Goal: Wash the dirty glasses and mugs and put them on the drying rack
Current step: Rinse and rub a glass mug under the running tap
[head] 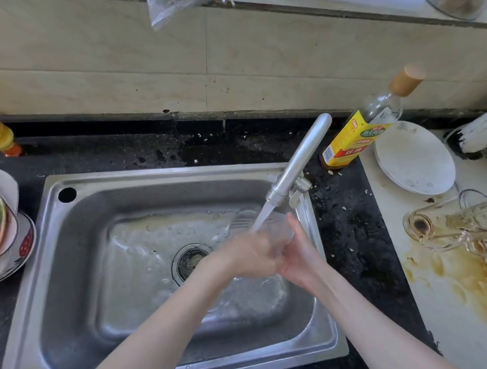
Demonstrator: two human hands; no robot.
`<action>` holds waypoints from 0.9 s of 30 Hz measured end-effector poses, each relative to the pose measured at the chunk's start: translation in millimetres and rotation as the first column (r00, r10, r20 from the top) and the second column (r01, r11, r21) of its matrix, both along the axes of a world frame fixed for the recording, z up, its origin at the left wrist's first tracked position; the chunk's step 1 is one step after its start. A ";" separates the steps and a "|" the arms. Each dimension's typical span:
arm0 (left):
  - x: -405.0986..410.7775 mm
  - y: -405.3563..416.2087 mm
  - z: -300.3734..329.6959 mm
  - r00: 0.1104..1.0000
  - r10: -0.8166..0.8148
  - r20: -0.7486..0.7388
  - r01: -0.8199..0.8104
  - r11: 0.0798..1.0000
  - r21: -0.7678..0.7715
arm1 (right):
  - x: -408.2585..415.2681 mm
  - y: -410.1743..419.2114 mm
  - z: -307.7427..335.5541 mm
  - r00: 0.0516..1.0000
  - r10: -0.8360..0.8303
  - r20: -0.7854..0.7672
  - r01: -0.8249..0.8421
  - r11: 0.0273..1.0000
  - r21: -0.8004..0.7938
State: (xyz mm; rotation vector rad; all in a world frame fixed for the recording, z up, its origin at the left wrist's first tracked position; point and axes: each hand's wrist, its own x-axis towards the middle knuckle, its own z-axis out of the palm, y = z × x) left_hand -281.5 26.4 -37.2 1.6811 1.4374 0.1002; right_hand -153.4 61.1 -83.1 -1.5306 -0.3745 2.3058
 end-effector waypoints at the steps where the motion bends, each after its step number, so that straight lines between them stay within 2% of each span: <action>1: 0.3 -2.4 -4.8 0.990 -0.095 -0.107 0.095 0.995 -0.008 | -3.0 0.9 0.1 0.996 0.062 0.056 -0.062 0.998 0.000; 4: -2.7 -9.5 -14.4 0.991 -0.113 -0.074 0.114 0.993 0.009 | -7.1 3.7 2.3 0.983 0.125 0.137 -0.126 0.992 0.003; 6: -10.7 -9.9 -17.5 0.999 0.036 -0.009 -0.035 0.998 0.054 | -7.3 0.9 1.4 0.996 0.056 0.071 -0.055 0.998 -0.014; 8: -14.9 -7.1 -14.5 0.967 0.207 0.149 -0.220 0.973 0.076 | -7.0 -4.1 0.0 0.998 -0.051 -0.028 0.051 0.999 -0.016; 10: -14.2 -3.3 -5.4 0.856 0.396 0.331 -0.446 0.891 0.088 | -4.7 -7.7 1.0 0.985 -0.104 -0.135 0.107 0.994 0.013; 12: -16.5 -1.2 1.4 0.734 0.545 0.407 -0.600 0.800 0.012 | -2.4 -6.8 3.4 0.971 -0.108 -0.214 0.120 0.992 0.043; 13: -17.1 -1.6 -0.2 0.715 0.550 0.431 -0.600 0.800 -0.026 | -1.9 -5.8 6.2 0.973 -0.093 -0.210 0.109 0.992 0.063; 14: -18.0 -2.3 -1.2 0.746 0.508 0.431 -0.545 0.837 -0.043 | -1.8 -3.5 7.2 0.982 -0.064 -0.180 0.078 0.994 0.075; 15: -19.0 -3.2 -4.0 0.832 0.413 0.370 -0.427 0.903 -0.049 | -1.4 0.0 7.4 0.992 -0.020 -0.127 0.030 0.997 0.077; 16: -19.9 -5.9 -6.9 0.930 0.271 0.248 -0.267 0.962 -0.048 | -2.0 3.4 9.1 0.997 0.037 -0.067 -0.033 0.997 0.069; 17: -20.3 -8.4 -9.2 0.987 0.117 0.115 -0.112 0.993 -0.048 | -3.3 6.2 12.1 0.995 0.097 -0.019 -0.096 0.994 0.057; 18: -20.1 -10.4 -13.6 0.999 0.030 0.042 -0.028 0.998 -0.060 | -4.0 8.2 13.2 0.989 0.147 0.019 -0.148 0.988 0.039; 19: -19.9 -12.6 -18.5 0.999 0.022 0.048 -0.020 0.999 -0.051 | -3.6 9.4 12.6 0.984 0.173 0.043 -0.174 0.985 0.018; 21: -21.2 -14.5 -19.6 0.979 0.126 0.161 -0.129 0.992 0.005 | -1.9 9.1 14.6 0.992 0.129 -0.001 -0.129 0.991 -0.024; 22: -21.0 -13.4 -16.3 0.945 0.230 0.231 -0.237 0.972 0.000 | -0.5 7.8 15.7 0.995 0.091 -0.047 -0.092 0.995 -0.033; 24: -19.8 -11.1 -9.8 0.802 0.459 0.383 -0.468 0.881 -0.075 | 3.3 5.5 13.3 0.990 0.028 -0.140 -0.031 0.999 -0.016; 27: -15.6 -7.7 -7.9 0.575 0.684 0.449 -0.676 0.707 -0.209 | 2.3 -1.1 16.7 0.955 -0.073 -0.289 0.086 0.996 0.030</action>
